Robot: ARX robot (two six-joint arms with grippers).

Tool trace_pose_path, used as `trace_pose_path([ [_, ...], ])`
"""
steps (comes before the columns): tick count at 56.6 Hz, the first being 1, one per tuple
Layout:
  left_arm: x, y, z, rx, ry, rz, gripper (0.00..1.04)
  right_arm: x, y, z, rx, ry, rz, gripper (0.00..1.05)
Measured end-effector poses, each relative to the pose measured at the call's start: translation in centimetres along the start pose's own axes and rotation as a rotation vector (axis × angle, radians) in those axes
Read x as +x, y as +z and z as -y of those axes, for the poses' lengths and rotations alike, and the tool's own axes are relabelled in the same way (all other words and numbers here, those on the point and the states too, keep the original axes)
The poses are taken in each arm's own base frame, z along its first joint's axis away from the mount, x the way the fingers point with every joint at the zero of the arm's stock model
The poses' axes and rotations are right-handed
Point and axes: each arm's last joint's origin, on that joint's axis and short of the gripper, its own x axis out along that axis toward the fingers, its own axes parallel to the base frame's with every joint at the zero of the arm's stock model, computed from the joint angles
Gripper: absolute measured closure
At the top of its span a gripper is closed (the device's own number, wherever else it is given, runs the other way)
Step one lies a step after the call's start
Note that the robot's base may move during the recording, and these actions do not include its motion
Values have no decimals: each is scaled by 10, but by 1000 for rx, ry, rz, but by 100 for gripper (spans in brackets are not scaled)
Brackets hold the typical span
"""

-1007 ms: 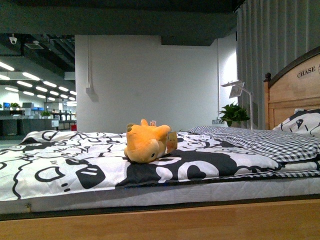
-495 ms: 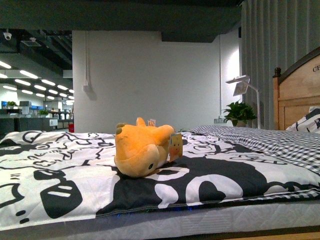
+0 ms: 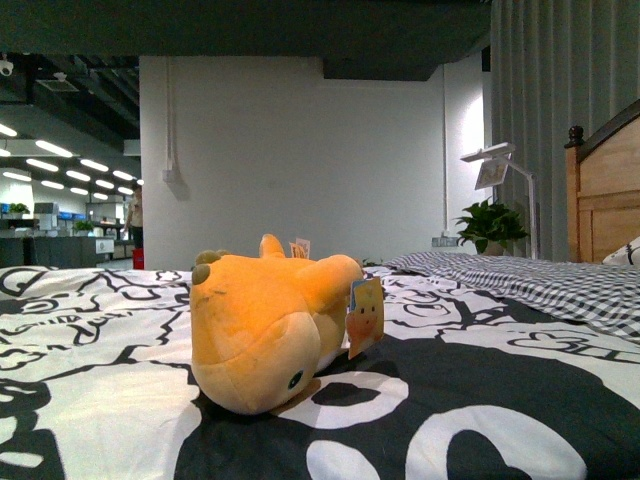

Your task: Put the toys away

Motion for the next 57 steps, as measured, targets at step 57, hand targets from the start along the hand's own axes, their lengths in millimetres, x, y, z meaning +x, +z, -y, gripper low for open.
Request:
trace_pose_path([
  [57, 0, 0, 0, 0, 0, 0, 6, 0, 0, 0, 0, -1, 2, 7],
])
